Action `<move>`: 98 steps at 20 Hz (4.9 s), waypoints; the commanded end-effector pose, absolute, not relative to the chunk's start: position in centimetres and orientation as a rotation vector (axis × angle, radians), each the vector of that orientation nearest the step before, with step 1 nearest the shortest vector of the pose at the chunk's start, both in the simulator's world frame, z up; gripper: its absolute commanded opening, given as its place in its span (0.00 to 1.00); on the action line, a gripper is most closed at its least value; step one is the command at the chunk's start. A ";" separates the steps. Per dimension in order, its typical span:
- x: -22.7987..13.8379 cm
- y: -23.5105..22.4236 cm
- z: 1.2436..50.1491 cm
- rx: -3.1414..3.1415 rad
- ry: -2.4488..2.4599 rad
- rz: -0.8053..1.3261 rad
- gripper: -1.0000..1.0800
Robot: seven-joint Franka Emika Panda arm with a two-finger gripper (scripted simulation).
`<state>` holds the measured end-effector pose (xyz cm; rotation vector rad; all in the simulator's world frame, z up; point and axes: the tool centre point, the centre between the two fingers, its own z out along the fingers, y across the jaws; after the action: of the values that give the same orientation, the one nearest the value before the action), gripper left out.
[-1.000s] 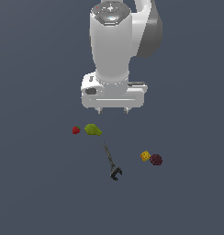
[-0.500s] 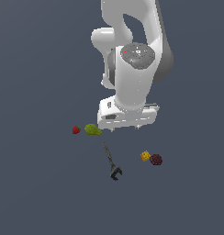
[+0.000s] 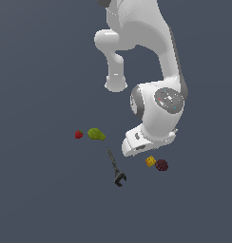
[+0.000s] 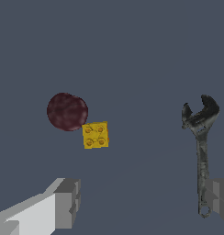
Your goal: Pick up a designated object from a clutter of objects.
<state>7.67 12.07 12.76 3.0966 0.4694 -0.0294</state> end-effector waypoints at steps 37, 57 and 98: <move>8.4 16.6 2.2 3.078 0.627 0.000 0.00; 8.2 13.7 8.4 3.078 0.628 0.000 0.00; 8.4 -2.5 44.0 3.078 0.628 0.000 0.00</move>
<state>8.35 -2.43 43.65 3.0785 0.6267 0.0008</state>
